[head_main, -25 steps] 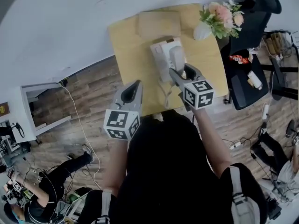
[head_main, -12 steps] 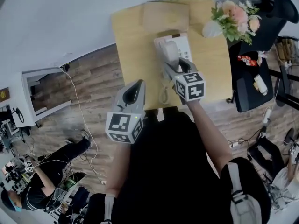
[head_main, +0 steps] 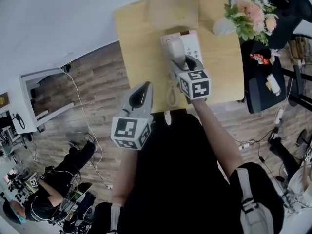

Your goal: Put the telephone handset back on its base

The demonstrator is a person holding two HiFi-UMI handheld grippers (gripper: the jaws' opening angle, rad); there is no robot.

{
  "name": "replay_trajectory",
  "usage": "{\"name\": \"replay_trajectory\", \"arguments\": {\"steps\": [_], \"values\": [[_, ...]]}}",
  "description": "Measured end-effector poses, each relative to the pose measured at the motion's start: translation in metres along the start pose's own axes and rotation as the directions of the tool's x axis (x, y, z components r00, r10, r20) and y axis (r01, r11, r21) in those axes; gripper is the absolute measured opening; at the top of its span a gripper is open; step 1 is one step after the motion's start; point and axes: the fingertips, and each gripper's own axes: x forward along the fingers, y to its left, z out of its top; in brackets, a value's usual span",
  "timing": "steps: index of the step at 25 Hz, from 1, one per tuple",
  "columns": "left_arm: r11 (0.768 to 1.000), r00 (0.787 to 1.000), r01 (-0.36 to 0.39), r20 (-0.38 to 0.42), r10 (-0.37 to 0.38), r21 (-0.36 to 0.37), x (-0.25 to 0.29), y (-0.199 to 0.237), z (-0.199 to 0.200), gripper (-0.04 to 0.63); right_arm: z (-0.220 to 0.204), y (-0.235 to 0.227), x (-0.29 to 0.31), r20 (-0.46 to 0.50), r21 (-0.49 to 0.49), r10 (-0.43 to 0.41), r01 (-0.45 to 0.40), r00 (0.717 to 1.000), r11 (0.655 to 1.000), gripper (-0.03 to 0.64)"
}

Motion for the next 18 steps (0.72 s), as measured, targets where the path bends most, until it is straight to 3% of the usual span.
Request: {"name": "replay_trajectory", "arguments": {"steps": [18], "values": [[0.997,0.997,0.074,0.006,-0.074,0.025,-0.001,0.031,0.013,0.009,-0.01,0.005,0.028,-0.065,-0.011,-0.139,0.138,0.988,0.99,0.216]]}}
